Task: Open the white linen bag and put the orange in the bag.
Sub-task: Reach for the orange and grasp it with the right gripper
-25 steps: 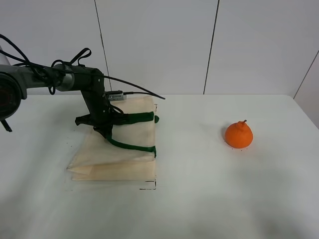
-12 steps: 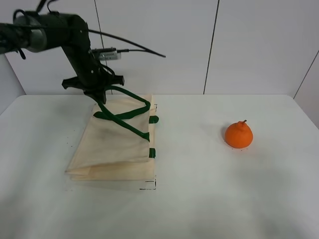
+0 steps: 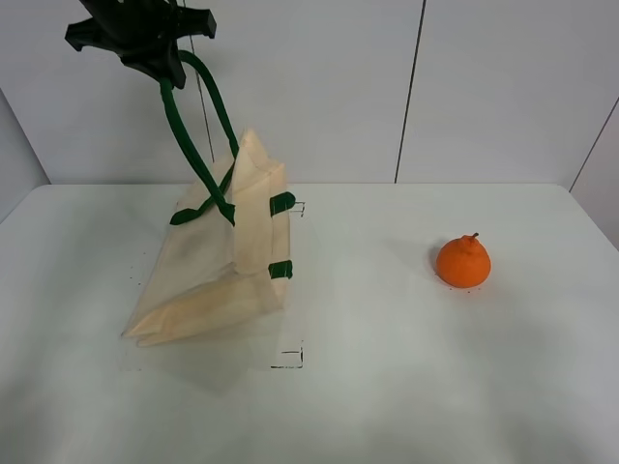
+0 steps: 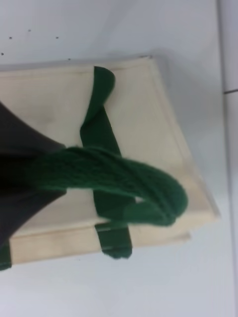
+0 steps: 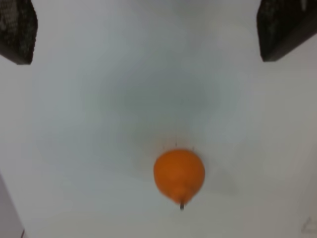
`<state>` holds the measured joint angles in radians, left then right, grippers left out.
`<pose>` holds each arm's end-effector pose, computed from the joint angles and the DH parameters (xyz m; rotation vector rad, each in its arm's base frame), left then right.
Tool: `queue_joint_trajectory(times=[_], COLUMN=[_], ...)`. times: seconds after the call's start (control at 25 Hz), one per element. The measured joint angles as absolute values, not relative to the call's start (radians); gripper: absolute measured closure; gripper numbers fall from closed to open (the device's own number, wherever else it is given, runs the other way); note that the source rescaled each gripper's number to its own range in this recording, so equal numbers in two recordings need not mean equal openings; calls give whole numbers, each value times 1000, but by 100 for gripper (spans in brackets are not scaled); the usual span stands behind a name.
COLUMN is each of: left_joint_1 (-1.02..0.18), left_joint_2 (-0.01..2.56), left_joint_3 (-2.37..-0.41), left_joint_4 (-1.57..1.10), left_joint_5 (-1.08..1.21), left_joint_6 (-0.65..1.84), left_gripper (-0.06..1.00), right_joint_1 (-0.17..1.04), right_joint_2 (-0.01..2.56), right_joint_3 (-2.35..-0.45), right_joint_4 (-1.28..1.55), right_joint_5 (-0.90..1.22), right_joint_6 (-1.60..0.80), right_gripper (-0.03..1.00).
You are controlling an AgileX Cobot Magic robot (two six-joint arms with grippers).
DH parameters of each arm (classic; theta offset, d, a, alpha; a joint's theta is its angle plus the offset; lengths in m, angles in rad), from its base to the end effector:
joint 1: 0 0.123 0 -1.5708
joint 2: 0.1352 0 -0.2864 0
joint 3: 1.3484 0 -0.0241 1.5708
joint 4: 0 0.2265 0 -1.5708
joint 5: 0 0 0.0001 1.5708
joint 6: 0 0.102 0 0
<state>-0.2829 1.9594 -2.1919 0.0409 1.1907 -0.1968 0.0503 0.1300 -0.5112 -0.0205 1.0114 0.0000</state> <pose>0.4008 -0.1125 0.3870 0.1069 2.4449 -0.1604 0.0022 -0.0017 0.2691 -0.0543 2.1129 0.0052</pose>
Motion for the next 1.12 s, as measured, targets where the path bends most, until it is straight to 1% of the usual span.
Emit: queue_joint_trajectory(times=[0.16,0.4,0.56,0.68,0.8,0.92,1.0,1.12], left_joint_1=[-283,-283,-283,-283,-283,-283,-283,-283], left_joint_2=[1922,1894,1892,1892,1892,1892,1892,1892], left_joint_3=[-2192,-2192,-2192,-2192,-2192,-2192,-2192,-2192], left_joint_4=[39,22,17,10,0,0,0,0], left_joint_5=[1191,1191,1191,1191,1191,1191,1191,1191], left_joint_6=[-193,-190,-189,-189,-189,-189,-189,-188], left_gripper=[94,94,94,94,94,94,94,94], right_joint_1=[50,50,50,50,50,50,50,50], right_joint_2=[441,1035,1398,1654,1857,2012,2085,2165], right_joint_3=[-611,-860,-1097,-1304,-1497,-1629,-1677,-1700], right_joint_4=[-10,29,40,62,72,75,76,78], right_joint_5=[915,815,815,878,955,1007,1024,1023], right_joint_6=[-6,-23,-52,-65,-74,-76,-75,-70], right_gripper=[-2,-2,-2,-2,-2,-2,-2,-2])
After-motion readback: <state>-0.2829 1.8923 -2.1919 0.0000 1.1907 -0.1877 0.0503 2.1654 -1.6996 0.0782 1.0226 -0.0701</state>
